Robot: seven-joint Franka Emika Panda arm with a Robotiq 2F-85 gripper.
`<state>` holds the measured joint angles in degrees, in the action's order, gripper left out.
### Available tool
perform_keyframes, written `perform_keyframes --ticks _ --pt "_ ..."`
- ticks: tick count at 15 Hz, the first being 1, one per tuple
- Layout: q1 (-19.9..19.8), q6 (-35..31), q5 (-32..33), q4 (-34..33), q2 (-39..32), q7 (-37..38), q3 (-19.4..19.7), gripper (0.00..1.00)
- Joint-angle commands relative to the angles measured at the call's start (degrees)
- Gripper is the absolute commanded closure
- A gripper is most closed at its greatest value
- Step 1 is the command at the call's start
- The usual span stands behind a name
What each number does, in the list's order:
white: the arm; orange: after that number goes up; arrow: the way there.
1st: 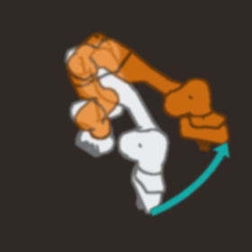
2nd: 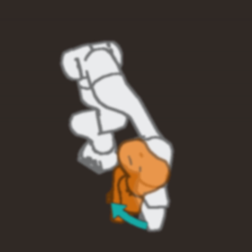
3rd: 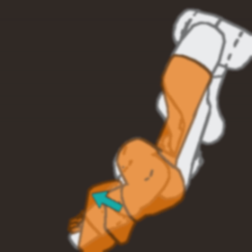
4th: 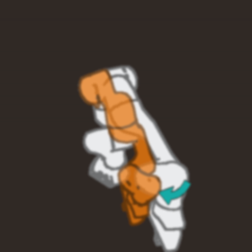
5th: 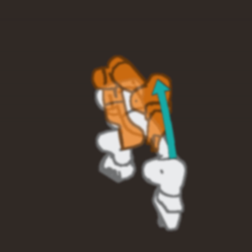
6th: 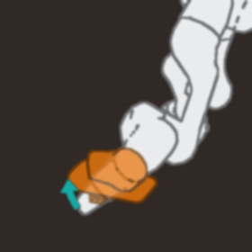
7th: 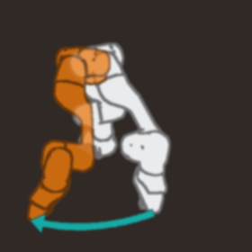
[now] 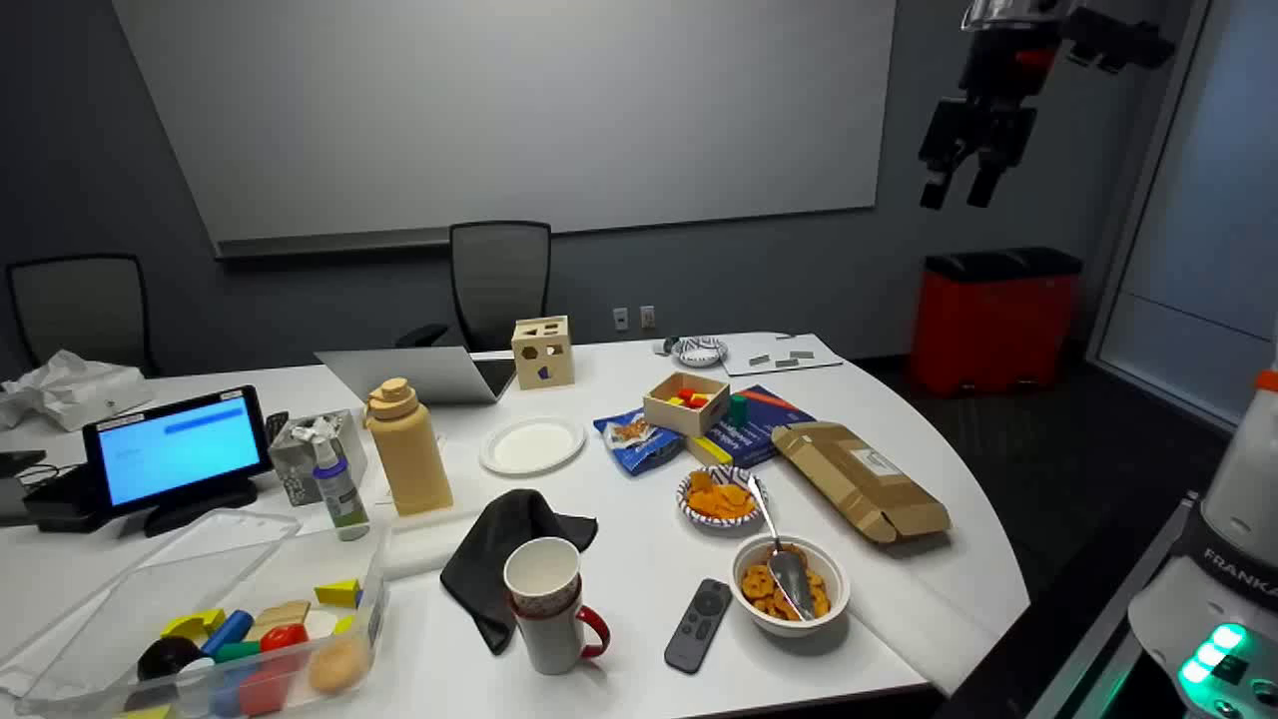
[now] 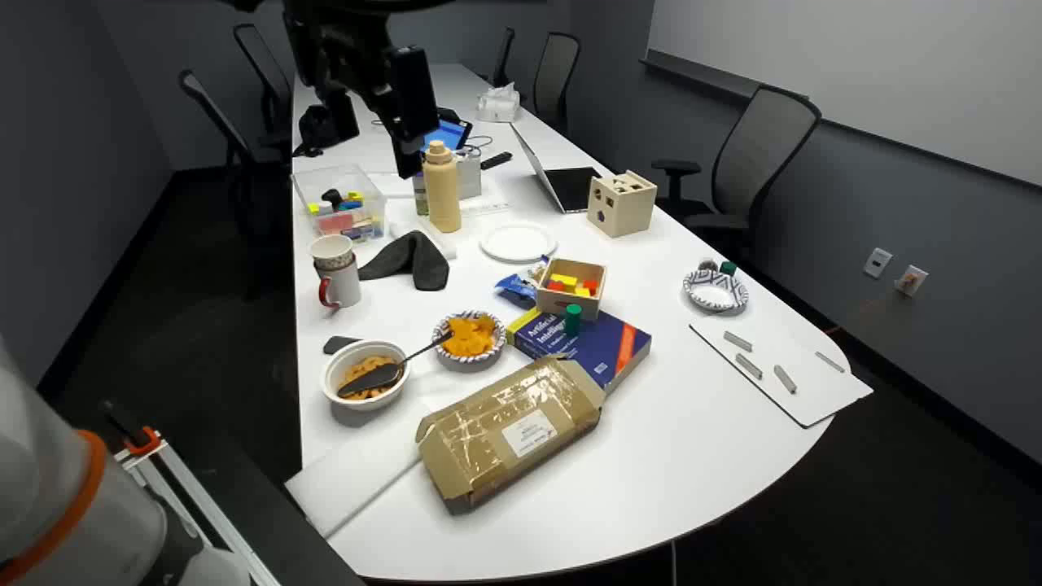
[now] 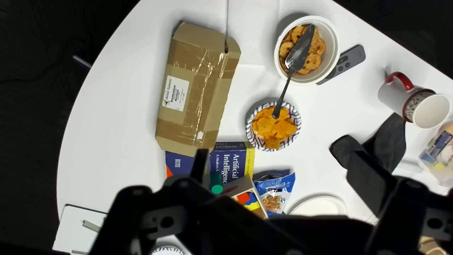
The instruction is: Stir the contents in the white bowl
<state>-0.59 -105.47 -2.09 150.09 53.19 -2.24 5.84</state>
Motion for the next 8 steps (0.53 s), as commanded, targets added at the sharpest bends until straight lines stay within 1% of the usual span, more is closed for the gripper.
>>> perform_keyframes --ticks 1,4,5,6,8 --pt "-0.66 0.17 -0.44 -0.16 -0.12 -0.45 -0.46 0.0" --pt "-0.66 0.17 -0.44 -0.16 -0.11 -0.45 -0.46 0.0" --pt "-0.4 -0.94 -0.72 -0.54 -2.06 0.8 -1.57 0.0" --pt "-0.67 -4.03 -0.8 -0.67 -4.69 3.82 -3.85 0.0" --pt "0.02 -7.42 -1.75 -2.37 -11.11 9.0 -7.72 0.0"
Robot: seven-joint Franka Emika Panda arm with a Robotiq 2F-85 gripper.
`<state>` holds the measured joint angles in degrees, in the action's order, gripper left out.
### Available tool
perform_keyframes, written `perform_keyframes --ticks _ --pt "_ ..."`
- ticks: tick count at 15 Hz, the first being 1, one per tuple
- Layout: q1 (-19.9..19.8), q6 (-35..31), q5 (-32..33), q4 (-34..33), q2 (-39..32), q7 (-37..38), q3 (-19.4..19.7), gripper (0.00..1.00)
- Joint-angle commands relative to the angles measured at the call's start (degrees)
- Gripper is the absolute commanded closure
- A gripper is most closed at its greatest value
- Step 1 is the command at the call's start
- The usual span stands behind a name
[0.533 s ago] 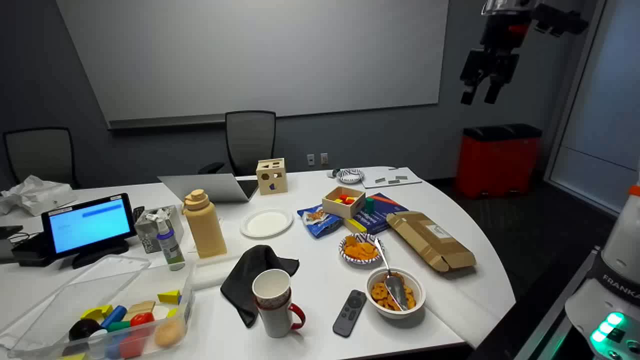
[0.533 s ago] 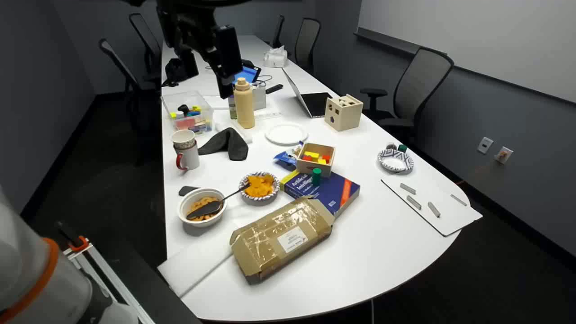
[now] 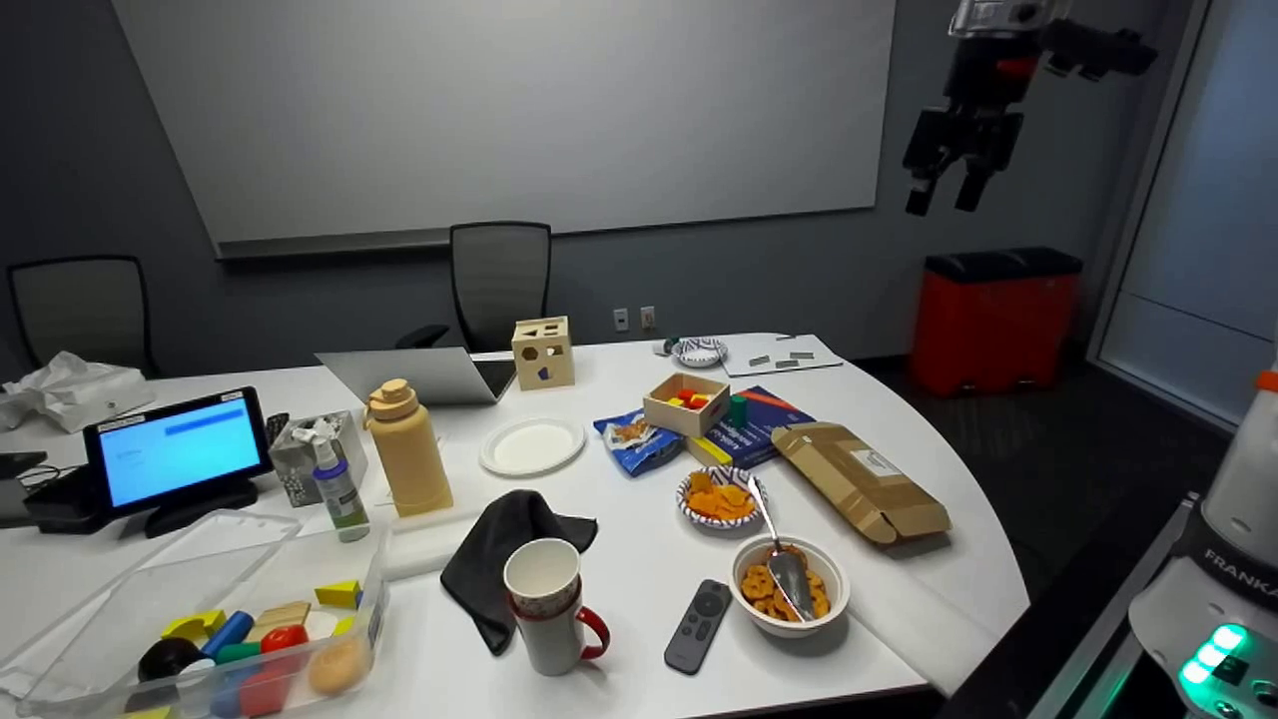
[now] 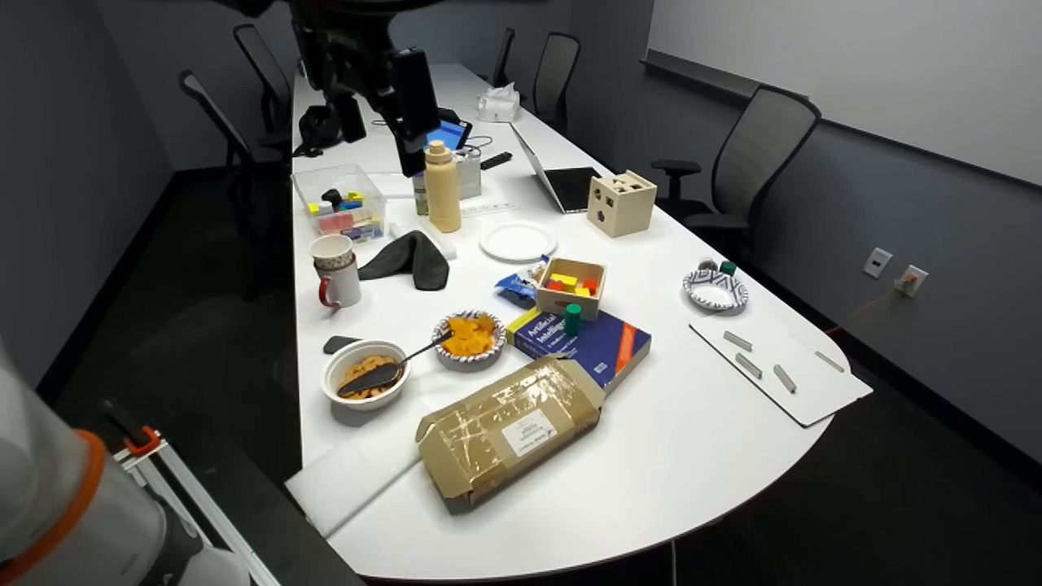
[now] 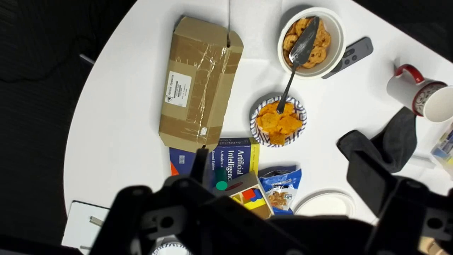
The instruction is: Stir the contents in the white bowl
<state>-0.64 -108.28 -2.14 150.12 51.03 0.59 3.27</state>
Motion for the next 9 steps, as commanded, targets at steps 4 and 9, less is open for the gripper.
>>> perform_keyframes --ticks 4,9 --pt "0.98 -9.06 -2.83 -6.59 -22.09 15.39 -12.12 0.0" --pt "1.42 -11.08 -1.22 -14.1 -39.59 24.29 -15.92 0.0"
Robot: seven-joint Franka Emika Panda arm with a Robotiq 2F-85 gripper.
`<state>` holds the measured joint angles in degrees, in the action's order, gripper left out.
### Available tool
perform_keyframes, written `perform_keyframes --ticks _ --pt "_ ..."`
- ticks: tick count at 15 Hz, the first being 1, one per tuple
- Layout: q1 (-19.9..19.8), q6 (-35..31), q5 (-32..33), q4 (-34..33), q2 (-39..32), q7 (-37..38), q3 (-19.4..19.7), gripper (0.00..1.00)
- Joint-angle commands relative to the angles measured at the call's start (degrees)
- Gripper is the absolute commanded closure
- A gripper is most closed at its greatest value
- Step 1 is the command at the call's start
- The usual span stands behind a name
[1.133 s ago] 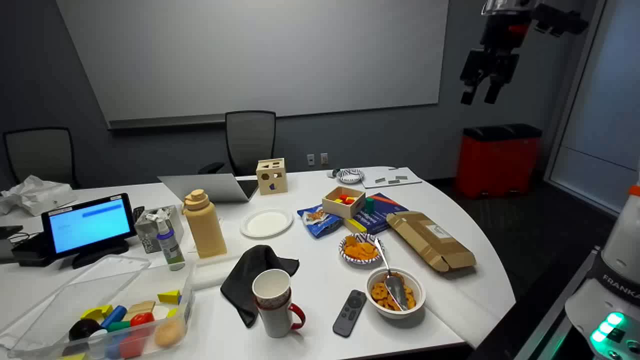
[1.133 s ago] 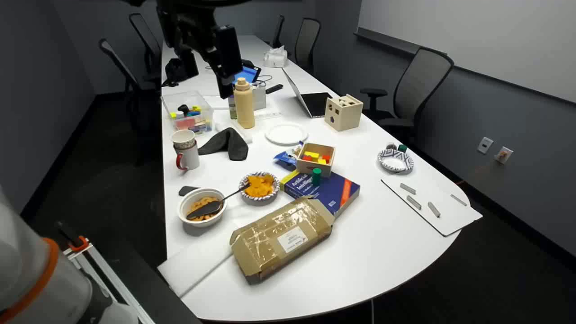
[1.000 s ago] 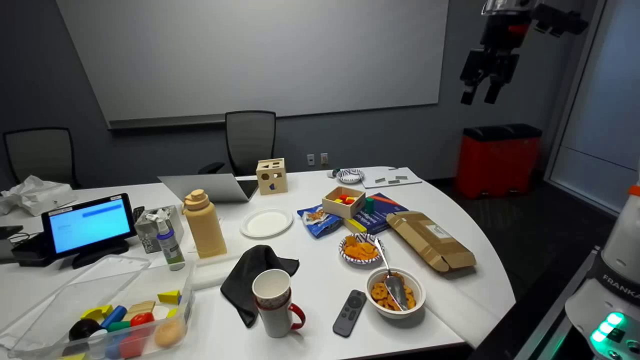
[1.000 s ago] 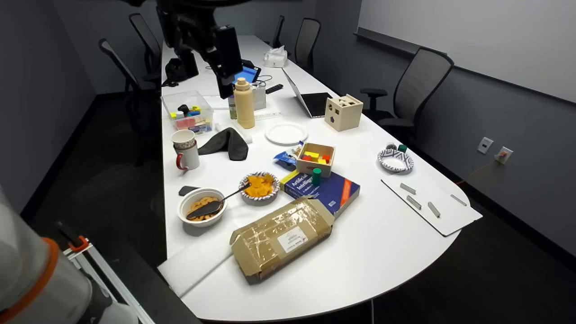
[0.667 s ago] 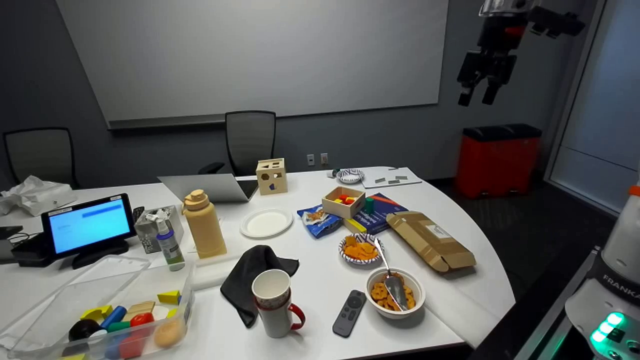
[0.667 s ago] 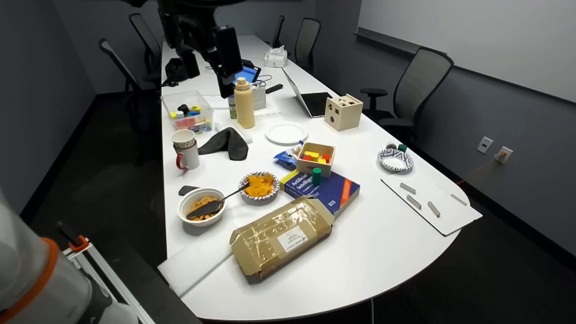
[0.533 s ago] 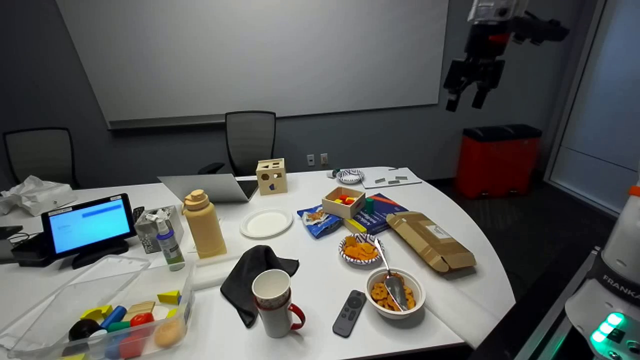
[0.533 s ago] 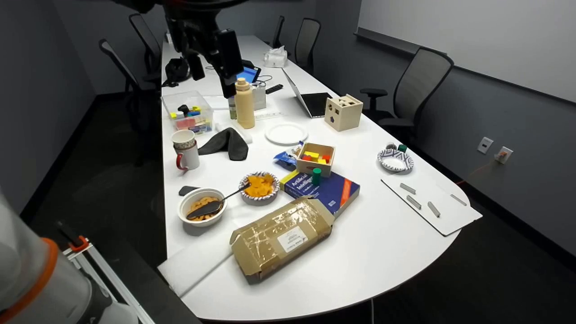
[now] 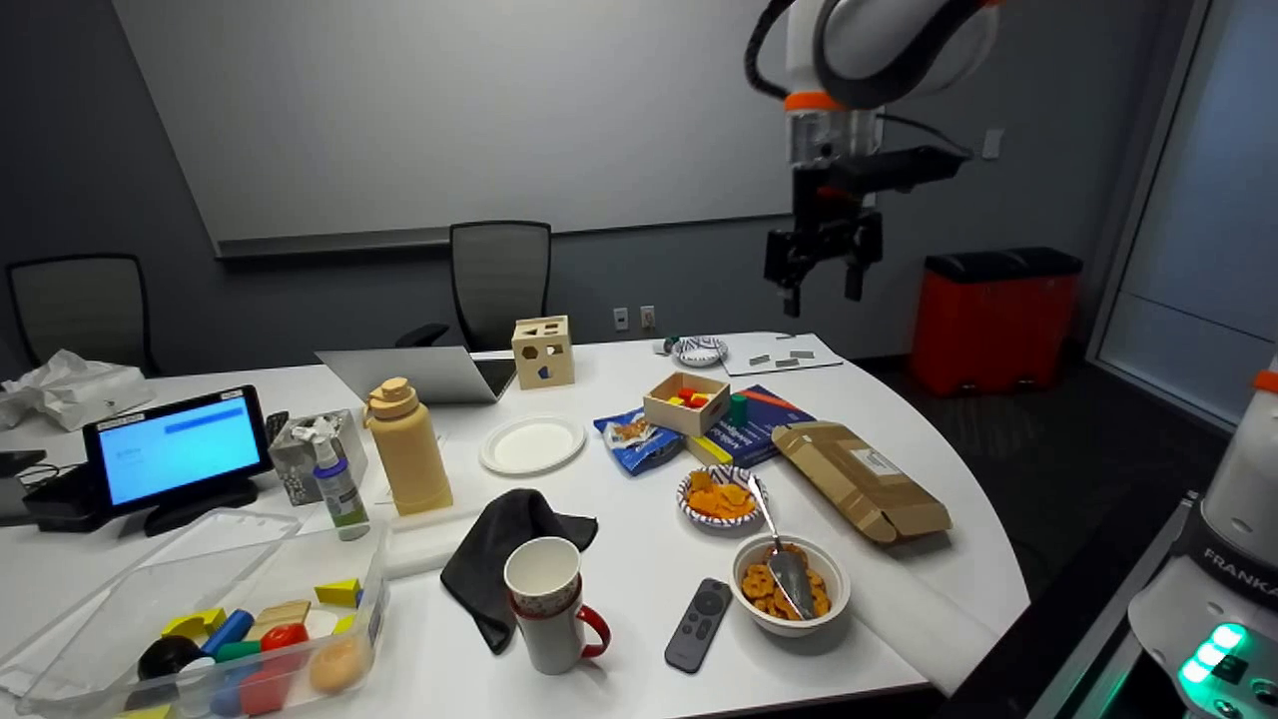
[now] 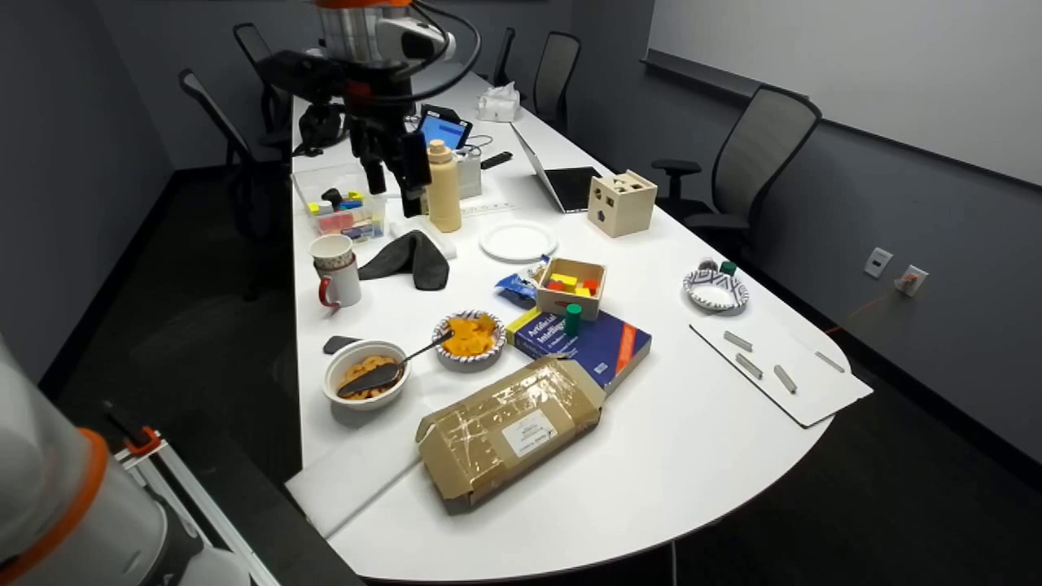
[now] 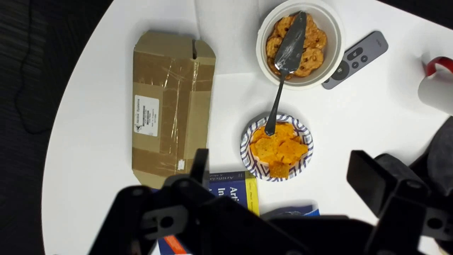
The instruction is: Stir the contents in the white bowl
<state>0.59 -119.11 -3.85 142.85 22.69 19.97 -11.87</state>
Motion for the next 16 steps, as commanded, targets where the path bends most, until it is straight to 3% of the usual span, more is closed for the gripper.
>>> perform_keyframes --ticks 1,5,9,16 --pt "0.39 0.28 0.95 -8.78 -14.82 6.37 -0.93 0.0" --pt "2.15 -0.93 4.73 -16.16 -29.12 12.8 -0.07 0.0" --pt "7.03 -0.49 12.48 -24.19 -41.33 24.05 3.53 0.0" --pt "15.54 1.26 14.07 -35.77 -55.95 33.96 9.68 0.0"
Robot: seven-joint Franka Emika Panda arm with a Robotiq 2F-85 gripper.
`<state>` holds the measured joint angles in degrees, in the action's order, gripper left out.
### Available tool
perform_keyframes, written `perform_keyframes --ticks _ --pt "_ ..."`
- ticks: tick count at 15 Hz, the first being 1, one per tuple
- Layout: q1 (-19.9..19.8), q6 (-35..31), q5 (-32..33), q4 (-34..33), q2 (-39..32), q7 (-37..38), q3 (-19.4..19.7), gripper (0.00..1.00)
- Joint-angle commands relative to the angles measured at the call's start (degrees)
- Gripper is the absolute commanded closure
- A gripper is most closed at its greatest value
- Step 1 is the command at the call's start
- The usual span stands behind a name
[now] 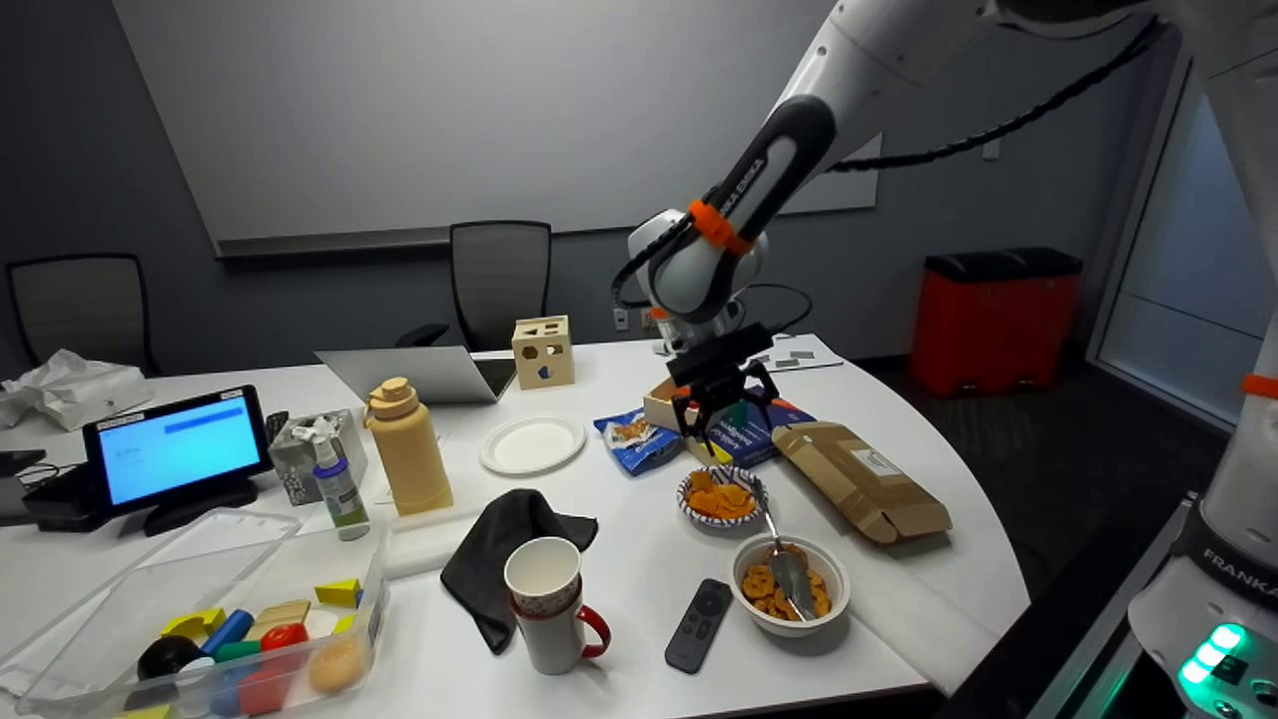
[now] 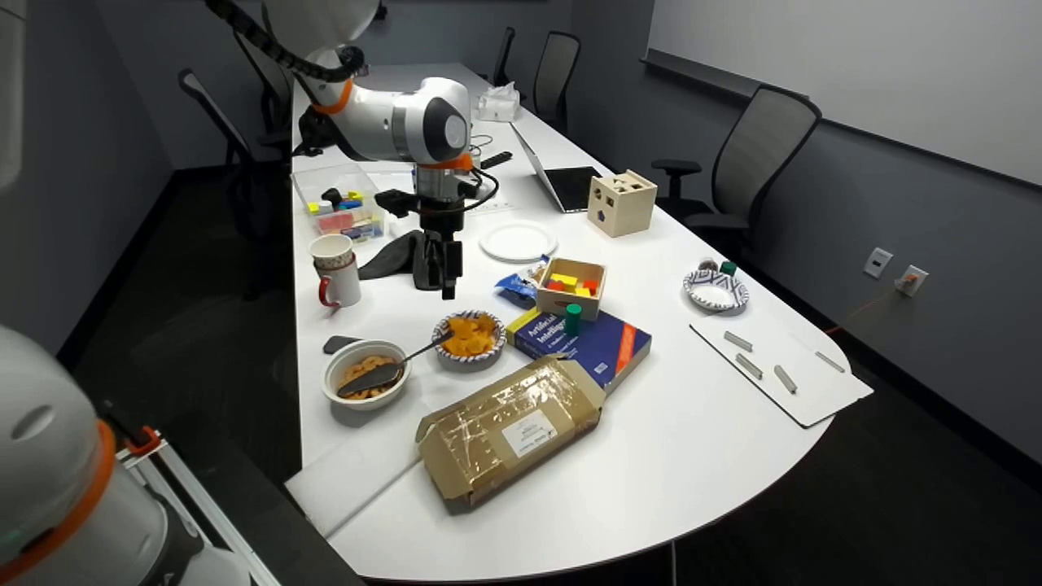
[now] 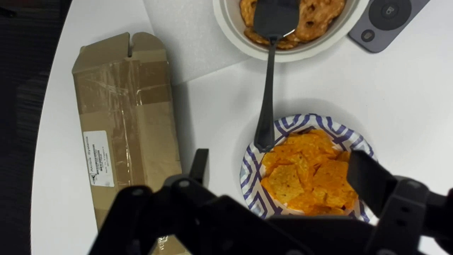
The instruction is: Stir the contents in the white bowl
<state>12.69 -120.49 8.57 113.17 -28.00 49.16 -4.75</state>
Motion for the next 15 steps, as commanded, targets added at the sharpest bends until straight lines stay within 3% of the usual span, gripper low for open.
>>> perform_keyframes --ticks 1,8,15 --pt "4.64 3.61 2.17 -7.4 -6.67 6.35 3.31 0.0" --pt "10.46 11.73 6.55 -13.1 -14.01 14.44 5.89 0.0" --pt "10.77 11.62 8.89 -11.65 -16.0 19.18 6.88 0.0"
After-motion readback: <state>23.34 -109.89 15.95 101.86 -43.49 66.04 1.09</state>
